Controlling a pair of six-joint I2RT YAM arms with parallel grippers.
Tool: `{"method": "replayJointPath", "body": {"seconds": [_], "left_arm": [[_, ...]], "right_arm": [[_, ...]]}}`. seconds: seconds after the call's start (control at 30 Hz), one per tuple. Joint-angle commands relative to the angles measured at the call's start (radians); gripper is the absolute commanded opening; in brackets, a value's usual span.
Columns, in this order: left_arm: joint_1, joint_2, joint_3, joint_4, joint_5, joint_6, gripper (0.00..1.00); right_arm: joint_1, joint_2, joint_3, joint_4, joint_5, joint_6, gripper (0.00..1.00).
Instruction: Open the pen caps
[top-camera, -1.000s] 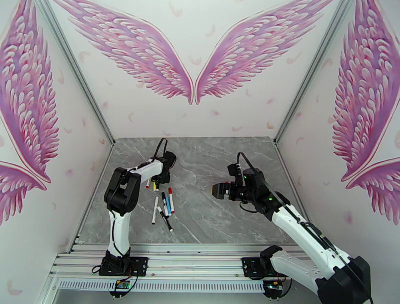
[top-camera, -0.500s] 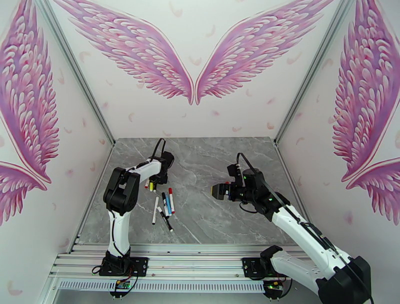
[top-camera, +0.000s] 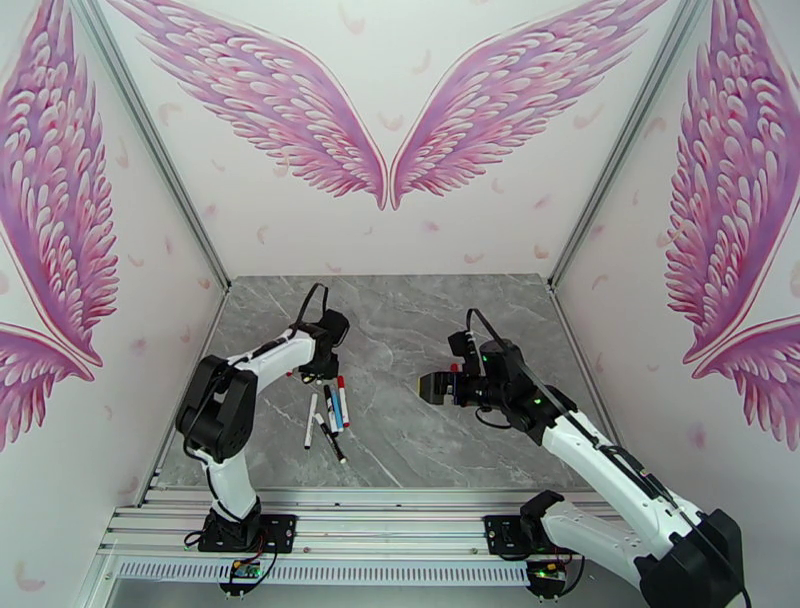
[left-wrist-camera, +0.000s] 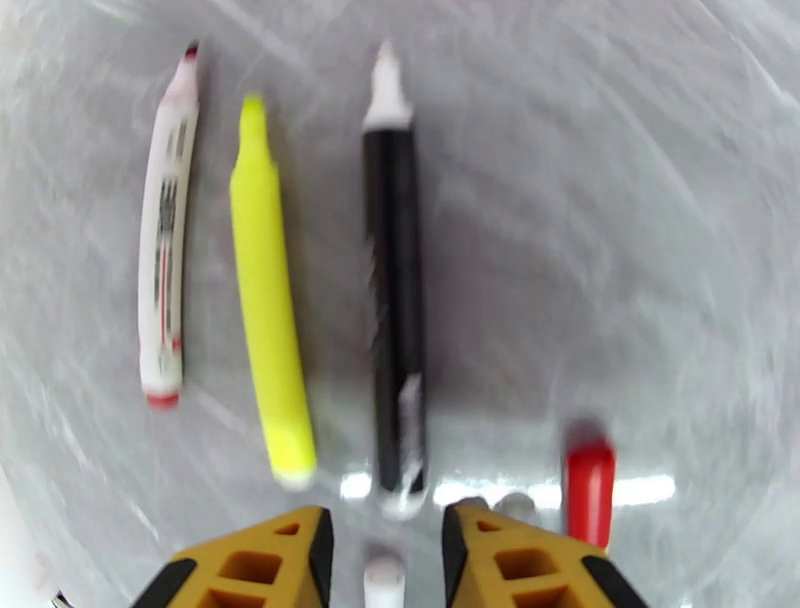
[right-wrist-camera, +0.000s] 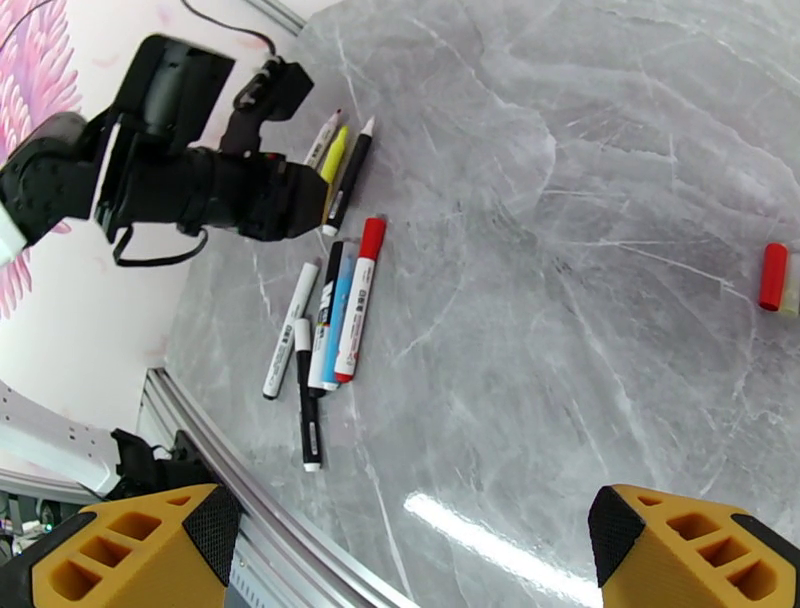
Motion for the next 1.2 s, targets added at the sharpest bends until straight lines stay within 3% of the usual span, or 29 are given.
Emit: {"method": "replayJointPath", "body": {"seconds": [0.0, 0.13, 0.27, 0.33, 0.43, 0.63, 0.9, 1.0, 1.1, 1.17], "left_arm": [[-0.015, -0.106, -0.103, -0.015, 0.030, -0.068, 0.38], [-0.032, -0.182, -0.197, -0.019, 0.056, -0.103, 0.39], [-0.040, -0.253, -0.296, 0.052, 0.160, -0.153, 0.39], [-0.060, -0.276, -0.322, 0.051, 0.149, -0.168, 0.40], [-0.068, -0.305, -0.352, 0.047, 0.149, -0.189, 0.42], [-0.029, -0.447, -0.419, 0.115, 0.209, -0.237, 0.43], [0.046, -0.653, -0.441, 0.161, 0.285, -0.204, 0.49], [0.067, -0.732, -0.444, 0.154, 0.303, -0.192, 0.62], [0.080, -0.782, -0.450, 0.131, 0.321, -0.187, 0.85], [0.082, -0.804, -0.458, 0.125, 0.337, -0.186, 0.92]], "right_arm": [[0.016, -0.011, -0.019, -0.003, 0.014, -0.002, 0.99], [0.029, -0.004, -0.024, 0.010, 0.014, 0.001, 0.99], [0.053, 0.015, -0.016, 0.021, 0.008, -0.002, 1.00], [0.068, 0.028, -0.010, 0.022, 0.012, -0.003, 1.00], [0.088, 0.068, -0.011, 0.067, 0.019, 0.029, 0.93], [0.145, 0.245, 0.046, 0.231, -0.012, 0.150, 0.78], [0.213, 0.559, 0.219, 0.377, -0.026, 0.271, 0.77], [0.231, 0.669, 0.305, 0.392, -0.028, 0.297, 0.77], [0.250, 0.784, 0.420, 0.375, -0.028, 0.306, 0.76], [0.261, 0.851, 0.489, 0.365, -0.030, 0.318, 0.76]]}}
